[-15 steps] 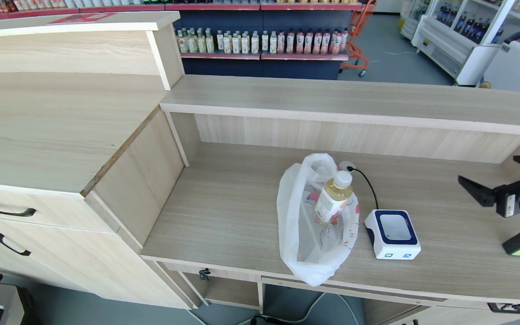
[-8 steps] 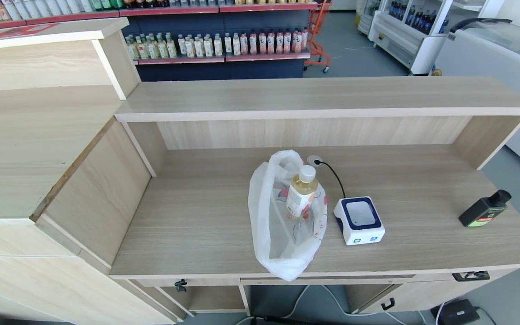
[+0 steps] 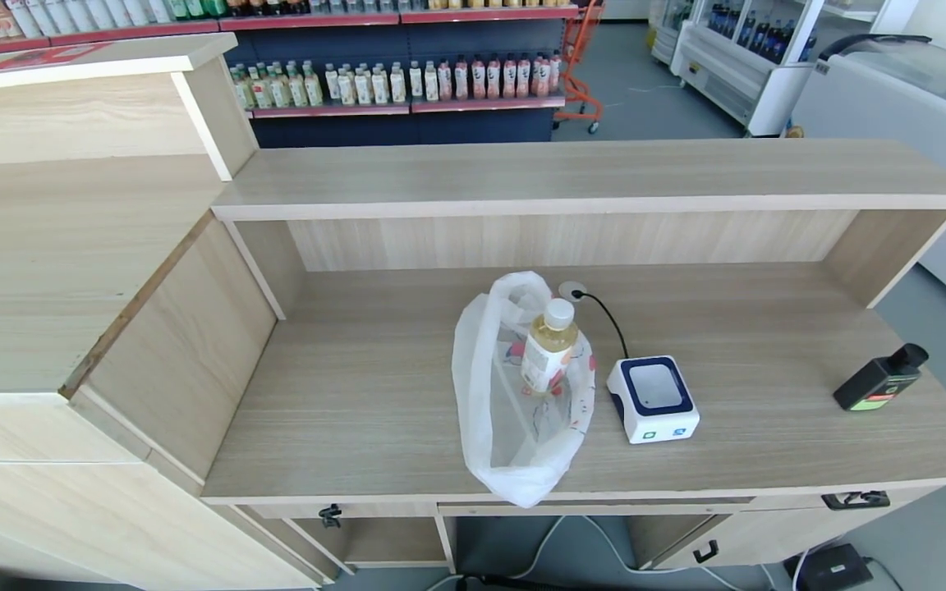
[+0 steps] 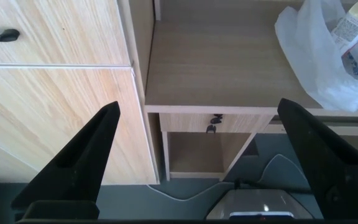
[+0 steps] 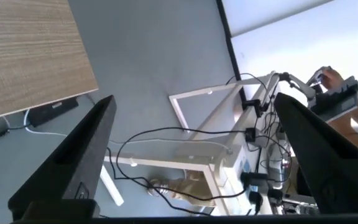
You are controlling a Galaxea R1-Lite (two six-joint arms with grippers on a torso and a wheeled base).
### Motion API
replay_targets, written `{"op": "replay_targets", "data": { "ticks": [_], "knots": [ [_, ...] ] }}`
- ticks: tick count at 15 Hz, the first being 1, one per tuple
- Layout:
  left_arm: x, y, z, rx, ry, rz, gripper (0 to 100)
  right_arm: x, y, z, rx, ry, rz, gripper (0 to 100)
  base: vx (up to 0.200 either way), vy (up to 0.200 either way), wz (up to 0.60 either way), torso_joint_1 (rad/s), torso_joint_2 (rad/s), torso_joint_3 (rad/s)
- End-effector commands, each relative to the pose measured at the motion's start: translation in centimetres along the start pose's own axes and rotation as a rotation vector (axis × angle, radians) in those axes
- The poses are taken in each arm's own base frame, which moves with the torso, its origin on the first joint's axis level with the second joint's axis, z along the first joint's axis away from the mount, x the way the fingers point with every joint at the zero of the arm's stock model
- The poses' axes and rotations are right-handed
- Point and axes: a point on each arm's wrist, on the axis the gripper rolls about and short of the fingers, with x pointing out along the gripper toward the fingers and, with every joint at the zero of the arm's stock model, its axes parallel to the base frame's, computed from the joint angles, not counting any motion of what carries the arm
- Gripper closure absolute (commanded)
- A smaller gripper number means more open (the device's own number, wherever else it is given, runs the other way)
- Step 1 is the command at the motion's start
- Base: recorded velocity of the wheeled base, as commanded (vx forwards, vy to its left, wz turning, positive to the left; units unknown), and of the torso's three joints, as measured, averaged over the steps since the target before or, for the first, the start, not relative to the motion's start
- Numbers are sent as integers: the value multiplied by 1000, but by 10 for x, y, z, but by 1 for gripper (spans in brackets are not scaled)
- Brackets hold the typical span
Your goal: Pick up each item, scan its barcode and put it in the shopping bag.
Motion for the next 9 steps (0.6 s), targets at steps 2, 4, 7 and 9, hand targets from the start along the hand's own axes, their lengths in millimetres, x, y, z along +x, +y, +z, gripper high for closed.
{"op": "replay_targets", "data": {
  "ticks": [2,4,7,9],
  "knots": [
    [0,0,0,0,-1,0,0,38,12,-14,22,9,50,0,0,0,0,0,0,0],
    [0,0,0,0,-1,0,0,44,18,-17,41,-3,91,0,0,0,0,0,0,0],
    [0,0,0,0,-1,0,0,49,41,-7,129,-30,180,0,0,0,0,0,0,0],
    [0,0,0,0,-1,0,0,51,49,1,157,-58,207,0,0,0,0,0,0,0]
  ]
}}
